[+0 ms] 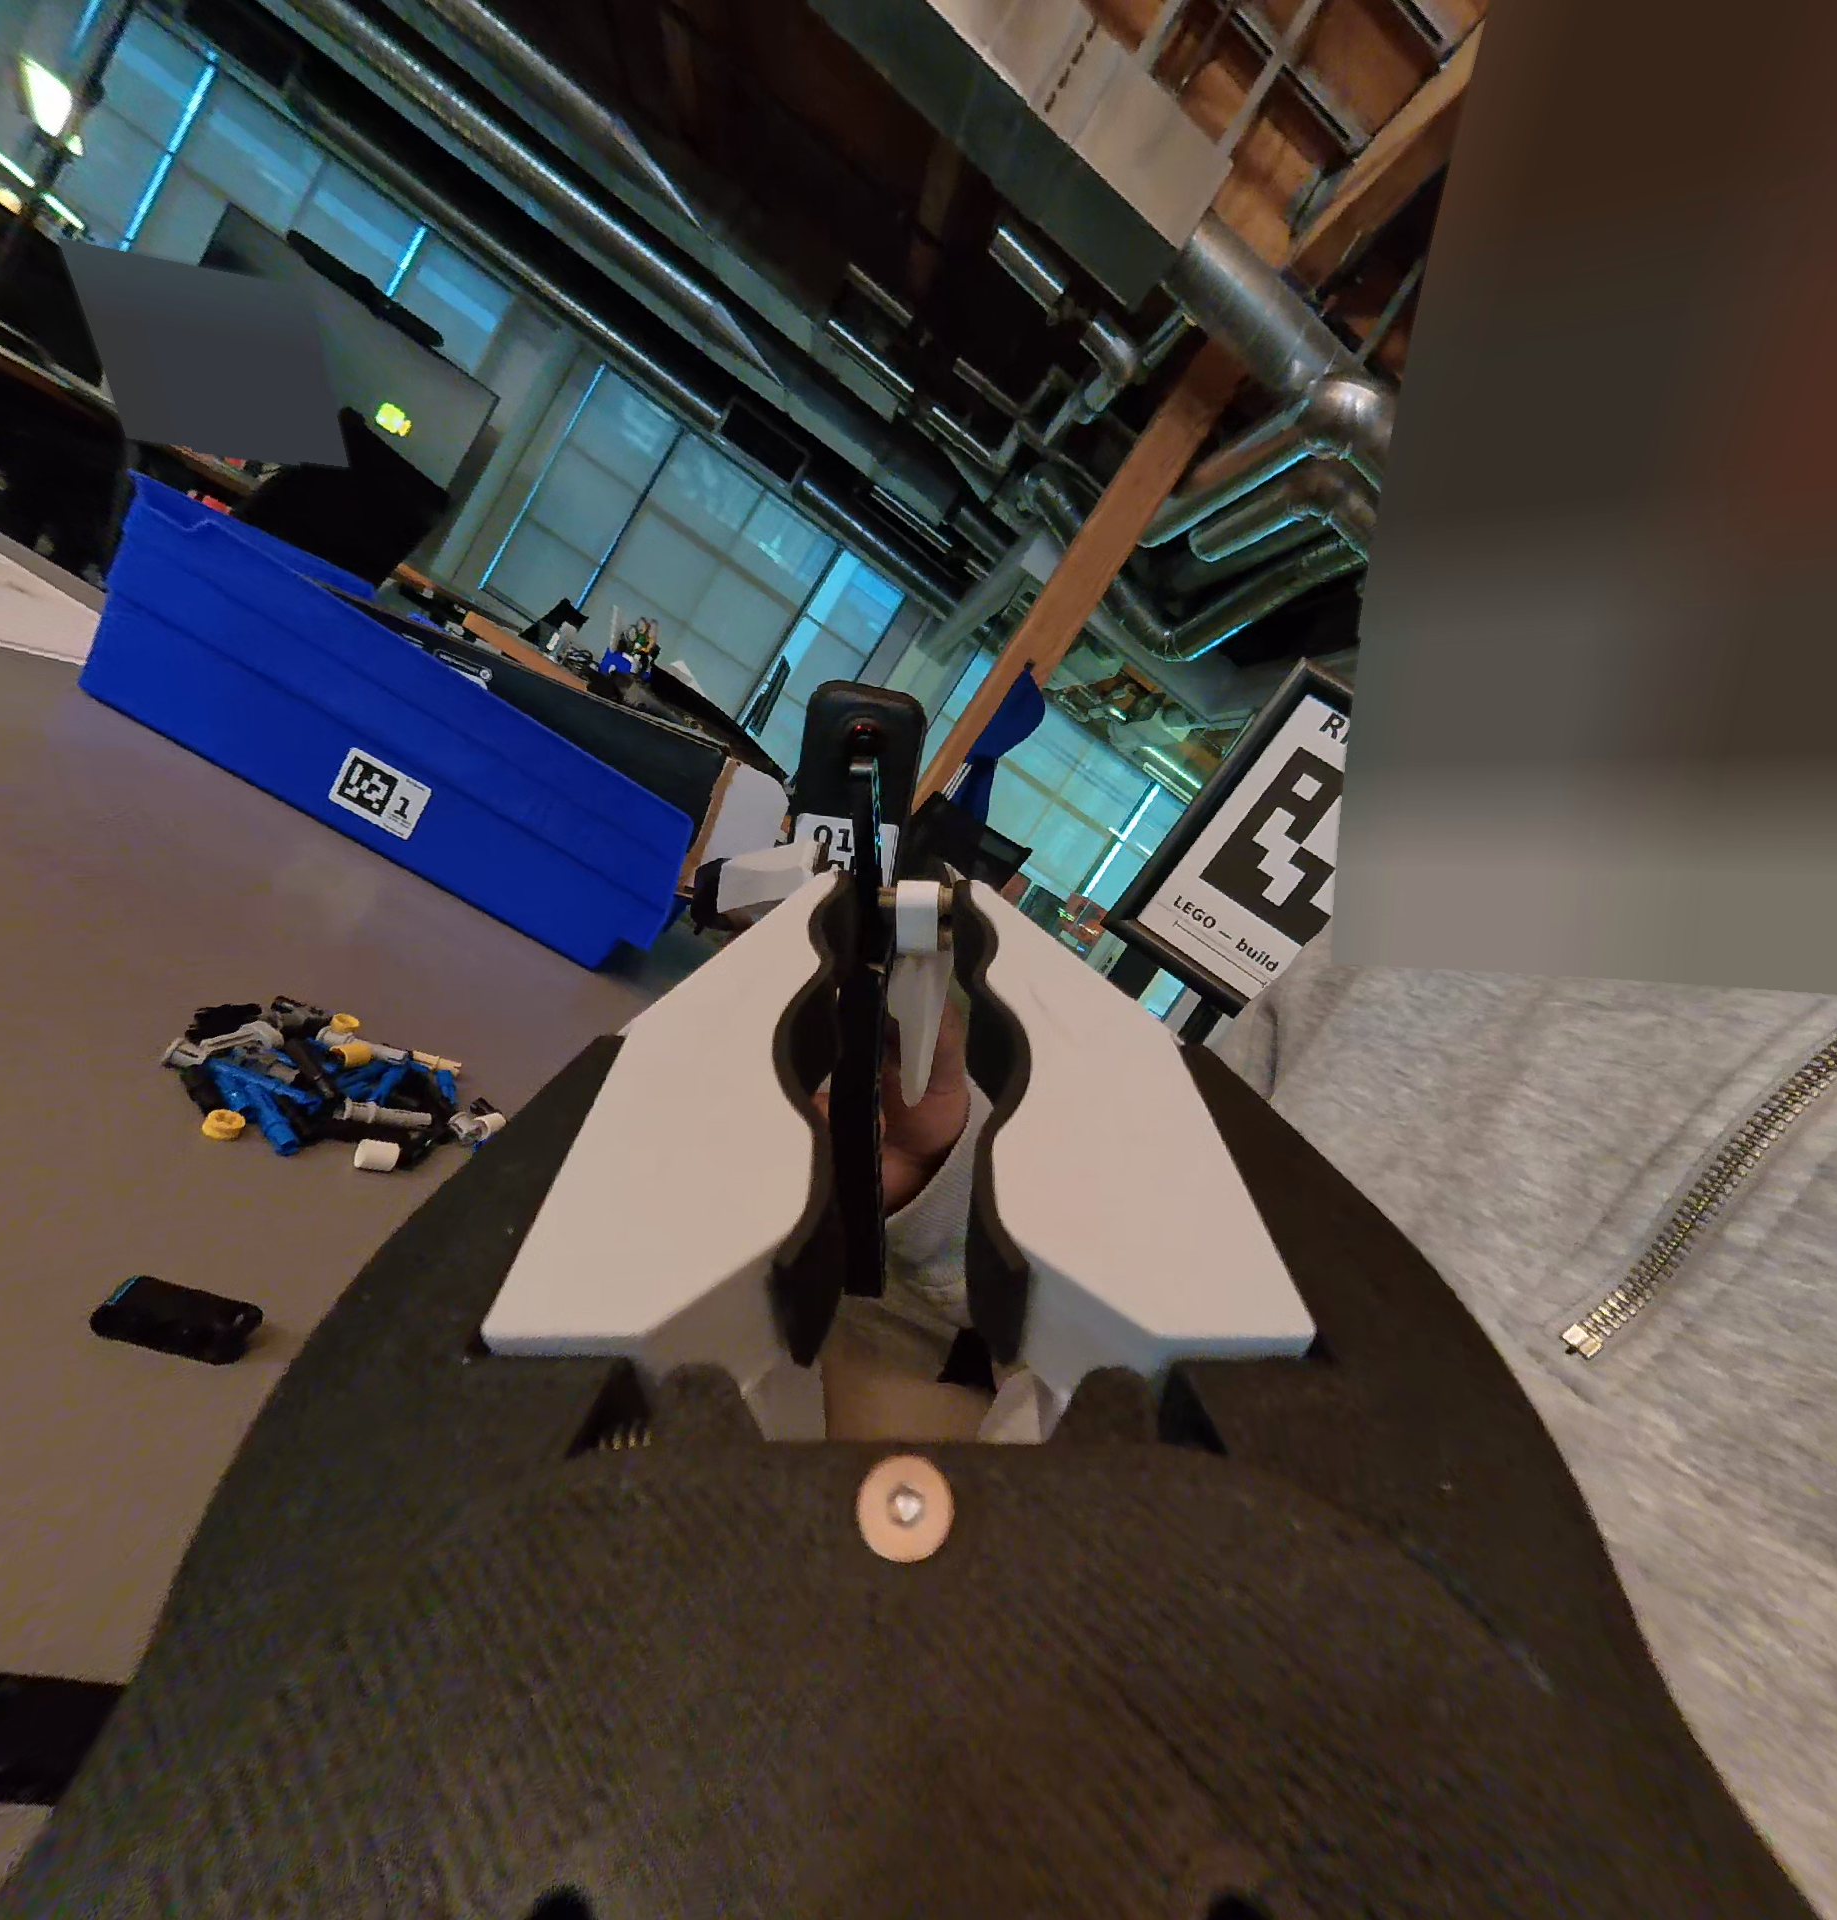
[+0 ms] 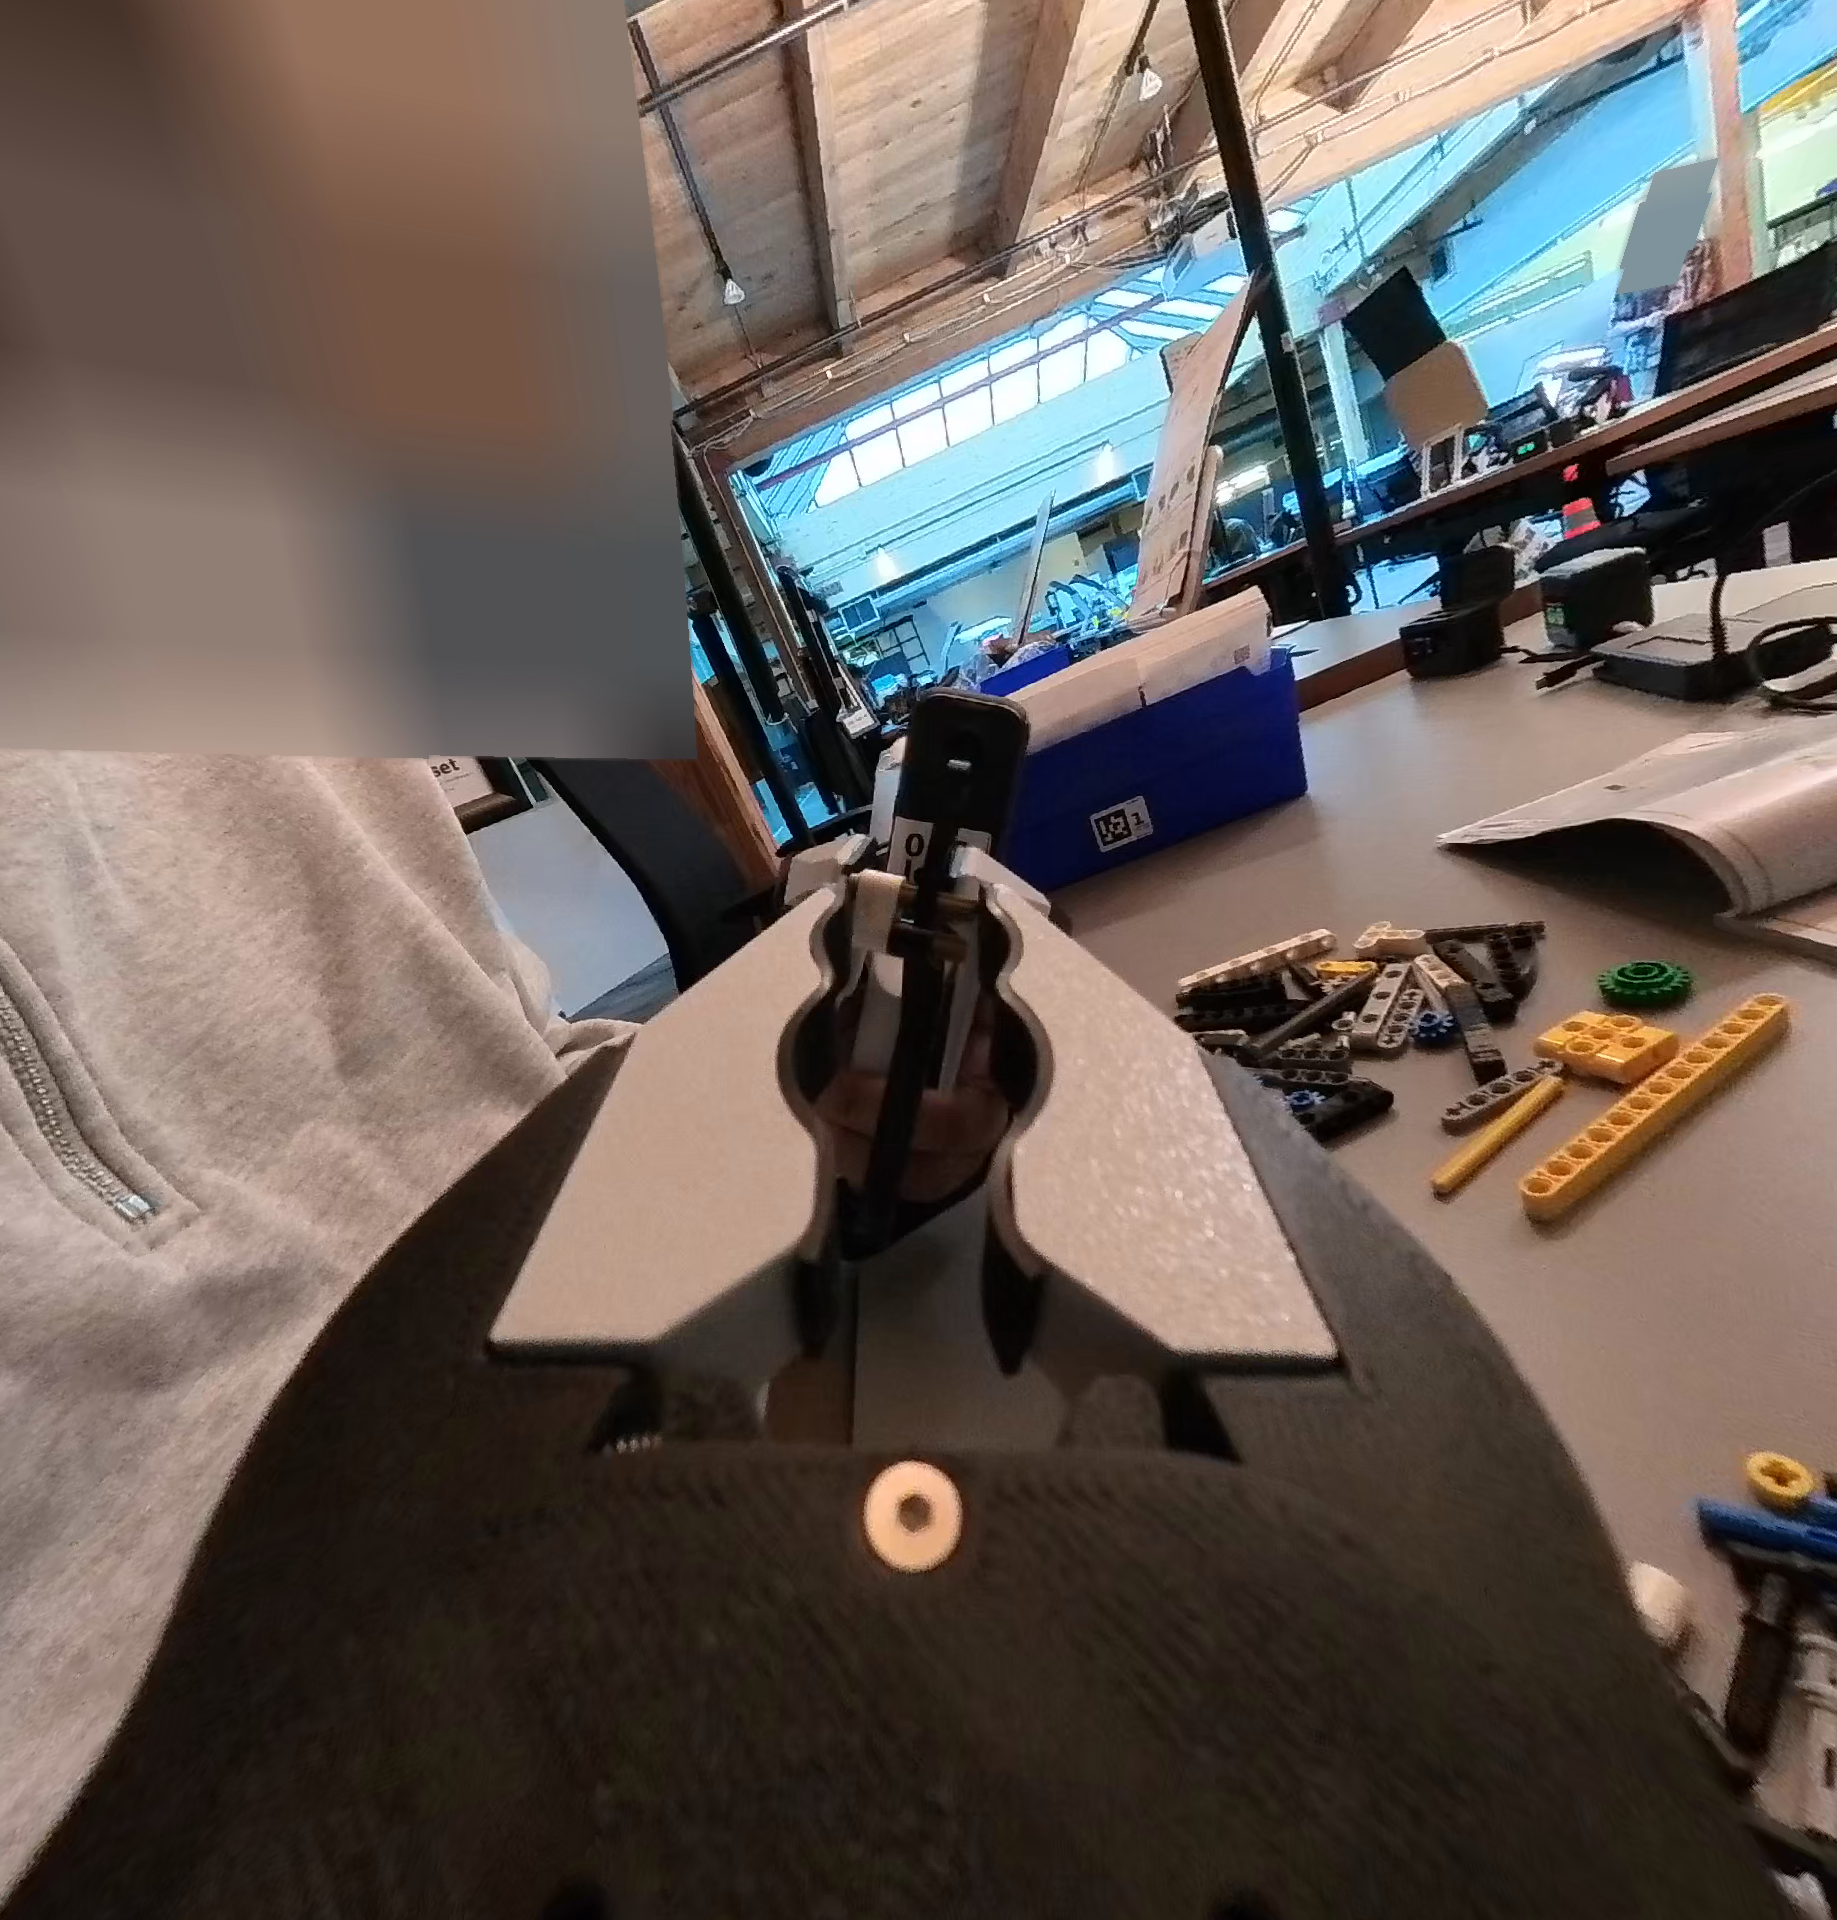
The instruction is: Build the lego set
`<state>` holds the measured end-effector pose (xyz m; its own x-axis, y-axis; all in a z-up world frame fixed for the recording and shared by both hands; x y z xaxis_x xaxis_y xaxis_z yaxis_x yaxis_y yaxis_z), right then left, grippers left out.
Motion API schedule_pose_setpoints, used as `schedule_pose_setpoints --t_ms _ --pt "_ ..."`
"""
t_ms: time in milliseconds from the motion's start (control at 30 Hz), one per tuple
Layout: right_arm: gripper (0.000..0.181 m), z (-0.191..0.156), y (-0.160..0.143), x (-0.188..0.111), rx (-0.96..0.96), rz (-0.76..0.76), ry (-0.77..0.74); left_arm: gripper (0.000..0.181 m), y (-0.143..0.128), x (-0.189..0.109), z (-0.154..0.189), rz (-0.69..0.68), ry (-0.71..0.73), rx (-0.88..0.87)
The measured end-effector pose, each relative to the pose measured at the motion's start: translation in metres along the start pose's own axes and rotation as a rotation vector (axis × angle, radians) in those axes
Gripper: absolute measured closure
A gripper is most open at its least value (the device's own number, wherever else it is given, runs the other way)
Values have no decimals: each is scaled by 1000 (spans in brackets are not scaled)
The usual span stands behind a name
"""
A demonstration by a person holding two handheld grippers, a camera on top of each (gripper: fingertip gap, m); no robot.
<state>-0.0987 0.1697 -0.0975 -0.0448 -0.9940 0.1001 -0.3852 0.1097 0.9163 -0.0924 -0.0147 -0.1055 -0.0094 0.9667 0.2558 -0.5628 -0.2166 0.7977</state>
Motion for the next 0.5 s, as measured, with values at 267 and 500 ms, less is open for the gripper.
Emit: schedule_pose_setpoints --t_ms 267,500 --pt "153 3 -1 -1 5 -24 -64 165 0 -2 -3 -2 47 12" --pt "155 3 0 -5 -51 -112 -129 165 1 -4 -5 -25 121 57"
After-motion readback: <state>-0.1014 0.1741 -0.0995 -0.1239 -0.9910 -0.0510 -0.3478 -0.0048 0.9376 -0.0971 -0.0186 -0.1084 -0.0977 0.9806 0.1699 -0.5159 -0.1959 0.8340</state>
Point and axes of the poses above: each gripper's, where its closed fingertips meet, x out along the fingers, y out of its top, z = x × y across the jaws, the point moved 10 cm from there along -x, back along the fingers, and after that the axes turned 9 degrees about -z, right-handed, at the moved point
